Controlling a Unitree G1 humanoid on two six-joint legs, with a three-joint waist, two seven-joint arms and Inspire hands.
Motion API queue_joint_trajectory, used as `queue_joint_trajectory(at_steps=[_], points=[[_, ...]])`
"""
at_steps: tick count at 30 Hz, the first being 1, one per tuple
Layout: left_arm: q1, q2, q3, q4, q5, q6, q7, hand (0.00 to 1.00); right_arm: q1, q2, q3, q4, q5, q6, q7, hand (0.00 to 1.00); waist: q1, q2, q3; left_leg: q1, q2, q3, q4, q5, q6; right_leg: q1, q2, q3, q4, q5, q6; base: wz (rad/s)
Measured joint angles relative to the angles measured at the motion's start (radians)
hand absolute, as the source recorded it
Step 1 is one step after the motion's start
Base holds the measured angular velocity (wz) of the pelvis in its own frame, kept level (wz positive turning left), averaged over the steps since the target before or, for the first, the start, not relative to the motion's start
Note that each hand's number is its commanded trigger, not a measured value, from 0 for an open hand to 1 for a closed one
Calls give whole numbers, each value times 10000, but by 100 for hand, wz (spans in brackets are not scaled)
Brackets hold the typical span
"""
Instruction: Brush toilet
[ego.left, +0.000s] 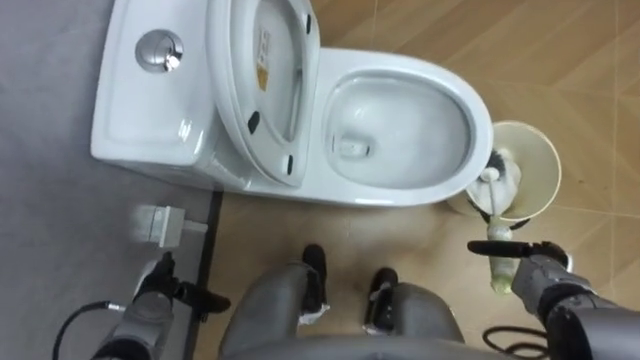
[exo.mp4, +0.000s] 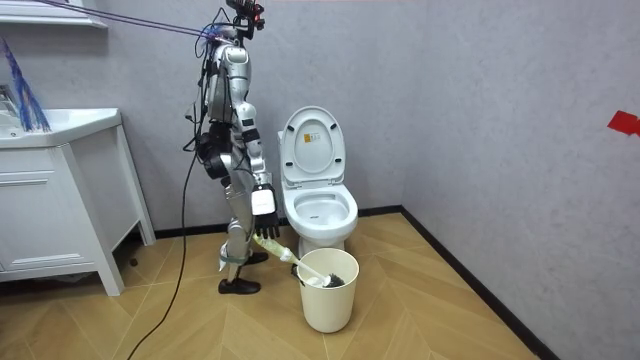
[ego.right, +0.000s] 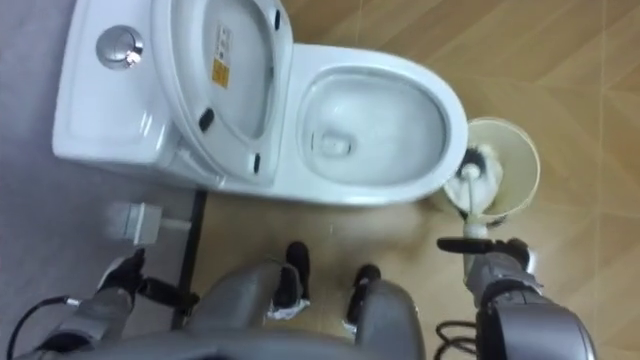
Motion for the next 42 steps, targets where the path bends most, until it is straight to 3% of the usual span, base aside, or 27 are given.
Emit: queue_joint_trajectory(at_steps=[5,11,14,23,42], points=[[-594,-84,-654,-62,-564,-30,257,0,-347,-41,410,215,115,3,3,0,-10,117,70,-851,-16,1,-22,336,-56,-1014,-65,63,481,24,-134,1],[-842,-180,-1097,-122,-1430,-179,273,0,-487,-322,764,174,290,6,-14,0,-31,190,82,-1605,-138,-50,207,567,-158,-1963,-323,-64,1182,-271,-340,11],[-867,-160,-1151,-358,-1455,-227,342,0,-724,-653,767,164,361,0,-29,0,0,200,93,-2226,-153,-20,575,556,-160,-2642,-494,-39,1755,-472,-408,15],[-860,46,-1168,-582,-1764,-413,556,0,-1092,-1240,1026,-200,184,-114,-506,0,272,180,107,-3272,-61,-10,1215,513,-193,-3656,-519,-61,2434,-609,-550,2],[-746,191,-1580,-1273,-2064,-765,765,0,-1087,-1313,1272,-494,279,-328,-904,0,215,100,123,-4090,-96,51,1483,517,-173,-4520,-674,-58,2935,-685,-608,1]])
